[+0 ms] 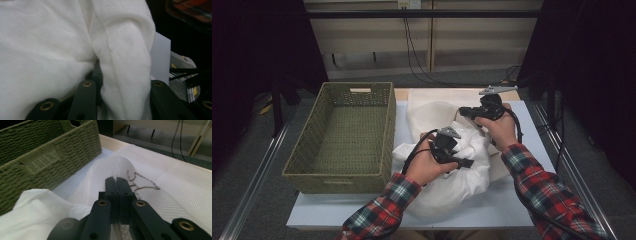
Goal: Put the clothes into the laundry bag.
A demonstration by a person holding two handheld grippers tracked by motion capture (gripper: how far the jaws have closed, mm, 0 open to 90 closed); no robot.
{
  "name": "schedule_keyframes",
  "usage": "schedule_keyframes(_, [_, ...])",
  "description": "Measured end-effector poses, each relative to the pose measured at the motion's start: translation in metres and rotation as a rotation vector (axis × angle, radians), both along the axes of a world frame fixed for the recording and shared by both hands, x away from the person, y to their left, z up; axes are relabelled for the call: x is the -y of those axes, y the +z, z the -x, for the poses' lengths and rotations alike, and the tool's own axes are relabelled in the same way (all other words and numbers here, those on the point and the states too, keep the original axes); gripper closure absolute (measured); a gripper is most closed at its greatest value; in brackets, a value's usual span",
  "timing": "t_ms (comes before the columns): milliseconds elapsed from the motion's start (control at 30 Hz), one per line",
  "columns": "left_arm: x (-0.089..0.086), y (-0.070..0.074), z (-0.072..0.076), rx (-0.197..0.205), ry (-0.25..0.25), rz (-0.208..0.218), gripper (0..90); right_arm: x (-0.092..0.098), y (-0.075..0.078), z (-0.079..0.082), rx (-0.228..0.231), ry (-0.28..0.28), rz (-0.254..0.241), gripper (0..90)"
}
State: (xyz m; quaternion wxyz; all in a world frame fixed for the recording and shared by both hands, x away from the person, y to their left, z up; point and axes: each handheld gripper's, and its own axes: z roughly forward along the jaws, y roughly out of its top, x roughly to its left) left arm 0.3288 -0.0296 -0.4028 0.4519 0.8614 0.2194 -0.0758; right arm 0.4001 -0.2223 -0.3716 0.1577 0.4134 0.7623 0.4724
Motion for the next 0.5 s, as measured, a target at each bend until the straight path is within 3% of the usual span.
schedule_keyframes(233, [0.009,-0.003,-0.016,0.015,0.101,-0.028,70.9,-0.003,0.007,0.004,0.008,0.031,-0.01,89.2])
schedule_keyframes(500, [0.0,-0.003,-0.041,0.082,0.309,-0.059,71.3,-0.003,0.011,0.013,0.008,0.066,-0.009,89.2])
